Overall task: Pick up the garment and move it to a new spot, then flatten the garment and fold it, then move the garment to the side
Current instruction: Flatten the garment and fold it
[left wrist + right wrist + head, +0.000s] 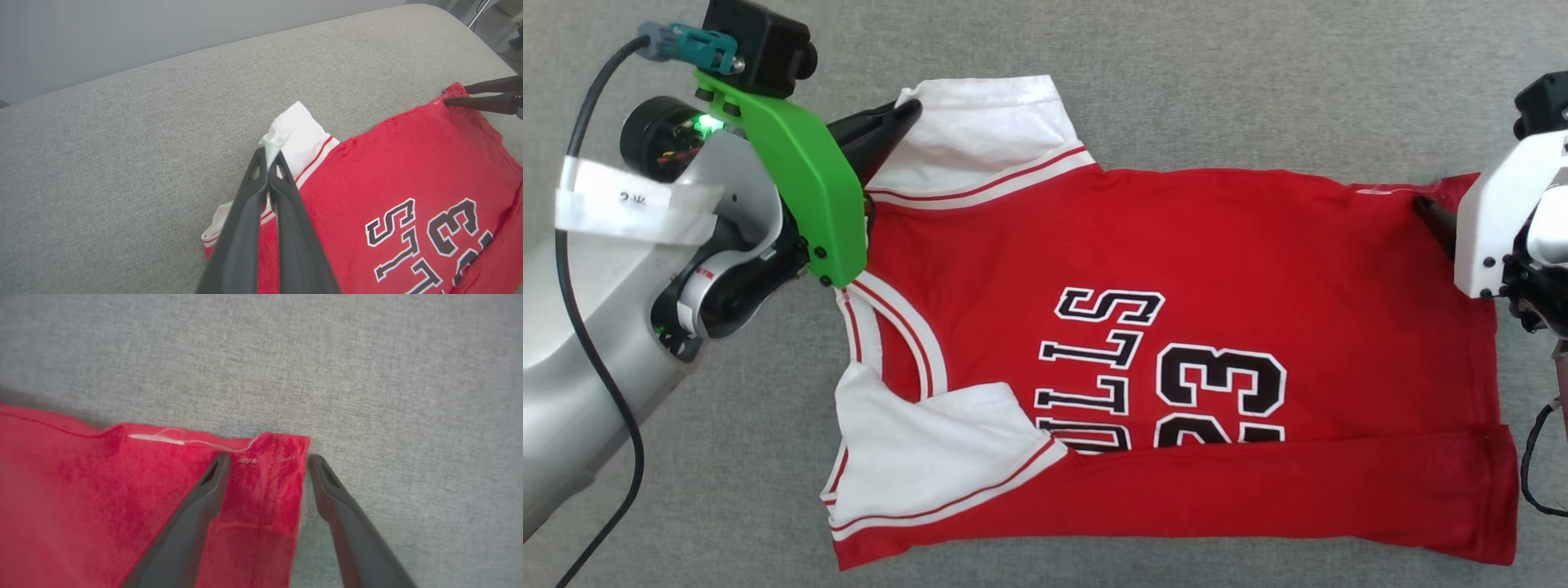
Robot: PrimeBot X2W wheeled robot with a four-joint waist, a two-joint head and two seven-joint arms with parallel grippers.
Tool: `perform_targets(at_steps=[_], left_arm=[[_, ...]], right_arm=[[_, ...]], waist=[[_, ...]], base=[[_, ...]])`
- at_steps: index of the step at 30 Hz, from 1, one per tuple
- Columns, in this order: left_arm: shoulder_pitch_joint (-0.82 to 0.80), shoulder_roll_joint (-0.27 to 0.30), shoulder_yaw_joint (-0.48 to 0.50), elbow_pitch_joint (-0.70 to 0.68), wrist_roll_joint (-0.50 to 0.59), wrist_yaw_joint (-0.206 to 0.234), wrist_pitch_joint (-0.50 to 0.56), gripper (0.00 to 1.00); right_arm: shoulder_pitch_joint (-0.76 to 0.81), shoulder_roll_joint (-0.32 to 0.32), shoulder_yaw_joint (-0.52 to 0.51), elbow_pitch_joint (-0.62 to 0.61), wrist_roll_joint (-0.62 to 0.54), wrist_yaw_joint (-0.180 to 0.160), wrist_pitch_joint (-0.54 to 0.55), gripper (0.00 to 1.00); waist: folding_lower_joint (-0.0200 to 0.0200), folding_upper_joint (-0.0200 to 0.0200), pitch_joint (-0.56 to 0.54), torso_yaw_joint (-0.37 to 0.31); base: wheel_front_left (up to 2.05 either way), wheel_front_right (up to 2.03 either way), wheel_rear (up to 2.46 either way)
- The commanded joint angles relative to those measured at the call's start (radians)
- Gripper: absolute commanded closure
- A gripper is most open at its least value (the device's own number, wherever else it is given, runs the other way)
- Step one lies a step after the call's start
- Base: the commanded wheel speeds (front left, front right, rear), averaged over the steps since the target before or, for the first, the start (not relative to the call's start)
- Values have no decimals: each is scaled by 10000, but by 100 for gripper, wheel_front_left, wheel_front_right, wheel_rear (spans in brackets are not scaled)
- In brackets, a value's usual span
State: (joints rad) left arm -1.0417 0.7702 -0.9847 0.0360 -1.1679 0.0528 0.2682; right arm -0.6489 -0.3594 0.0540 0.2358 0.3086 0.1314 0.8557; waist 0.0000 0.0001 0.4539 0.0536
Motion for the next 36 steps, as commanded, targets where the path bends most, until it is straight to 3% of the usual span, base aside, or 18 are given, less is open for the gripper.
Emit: perform_targets(at_steps=[1, 6, 7, 8, 10, 29, 36], left_arm=[[188, 70, 68, -182, 81, 53, -143, 100], [293, 124, 95, -449, 104, 88, -299, 100], [314, 133, 97, -450, 103, 84, -324, 100], [340, 145, 95, -436, 103, 80, -348, 100], [391, 156, 85, -375, 93, 65, -382, 100], [2119, 395, 239, 623, -562, 47, -1711, 100], [3070, 568, 196, 554, -885, 161, -2156, 100]], right_arm=[[-140, -71, 94, 222, -128, -7, 50, 0], [-114, -51, 438, 733, -129, -7, 67, 0], [-72, -64, 544, 801, -97, -7, 105, 17], [-21, -86, 666, 862, -47, -7, 116, 58], [51, -149, 848, 942, 28, -7, 12, 100], [836, -187, 65, 1589, 1540, -7, -4576, 100], [1922, -338, 514, 1460, 2329, -7, -5676, 100]], waist=[[0, -1, 146, 152], [0, -1, 253, 256], [0, -1, 262, 268], [0, -1, 267, 278], [0, -1, 253, 289], [0, -1, -1512, 174], [0, -1, -2246, 239]], base=[[0, 0, 0], [0, 0, 0], [0, 0, 0], [0, 0, 0], [0, 0, 0], [0, 0, 0], [0, 0, 0]])
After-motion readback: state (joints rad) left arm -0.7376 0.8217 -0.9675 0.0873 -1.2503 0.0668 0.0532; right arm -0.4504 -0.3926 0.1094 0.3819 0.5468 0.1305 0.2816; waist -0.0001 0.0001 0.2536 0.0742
